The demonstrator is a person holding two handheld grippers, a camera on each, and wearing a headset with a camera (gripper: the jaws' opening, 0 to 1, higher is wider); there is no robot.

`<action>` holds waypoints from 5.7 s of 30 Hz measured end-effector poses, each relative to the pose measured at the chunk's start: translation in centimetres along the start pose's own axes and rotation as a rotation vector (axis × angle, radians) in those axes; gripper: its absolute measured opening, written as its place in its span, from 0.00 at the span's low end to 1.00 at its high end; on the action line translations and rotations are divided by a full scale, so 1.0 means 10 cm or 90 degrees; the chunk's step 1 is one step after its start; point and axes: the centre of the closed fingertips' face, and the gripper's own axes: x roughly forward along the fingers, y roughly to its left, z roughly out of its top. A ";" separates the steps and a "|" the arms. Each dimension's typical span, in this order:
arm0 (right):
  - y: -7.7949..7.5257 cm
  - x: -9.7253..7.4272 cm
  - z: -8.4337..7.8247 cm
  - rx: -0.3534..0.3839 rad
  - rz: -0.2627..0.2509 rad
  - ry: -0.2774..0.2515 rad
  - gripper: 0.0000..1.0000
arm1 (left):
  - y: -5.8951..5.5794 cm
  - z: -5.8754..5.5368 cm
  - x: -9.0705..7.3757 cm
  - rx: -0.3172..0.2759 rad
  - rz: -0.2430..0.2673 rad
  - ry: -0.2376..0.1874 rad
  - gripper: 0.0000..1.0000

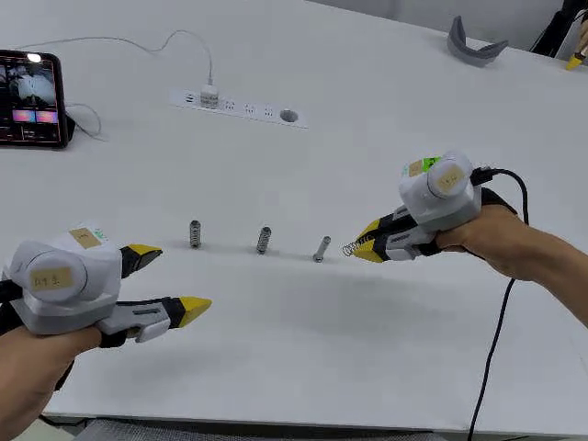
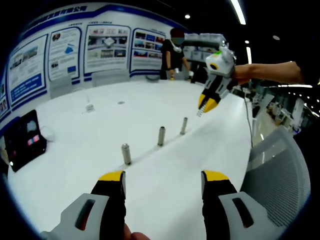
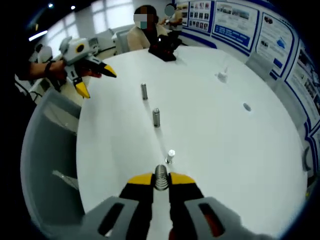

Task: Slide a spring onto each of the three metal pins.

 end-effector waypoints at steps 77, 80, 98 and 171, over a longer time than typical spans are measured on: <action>-0.06 0.38 0.25 -0.068 0.042 0.031 0.13 | 0.15 -0.13 -0.19 -0.048 0.034 0.001 0.63; -0.06 0.42 0.23 -0.065 0.044 0.033 0.13 | 0.16 -0.14 -0.19 -0.050 0.036 0.002 0.63; -0.08 0.68 0.08 -0.061 0.053 0.049 0.13 | 0.22 -0.12 -0.23 -0.049 0.044 0.000 0.63; 0.07 0.07 0.03 0.307 -0.078 -0.277 0.68 | 0.35 0.08 -0.10 -0.046 0.046 -0.006 0.66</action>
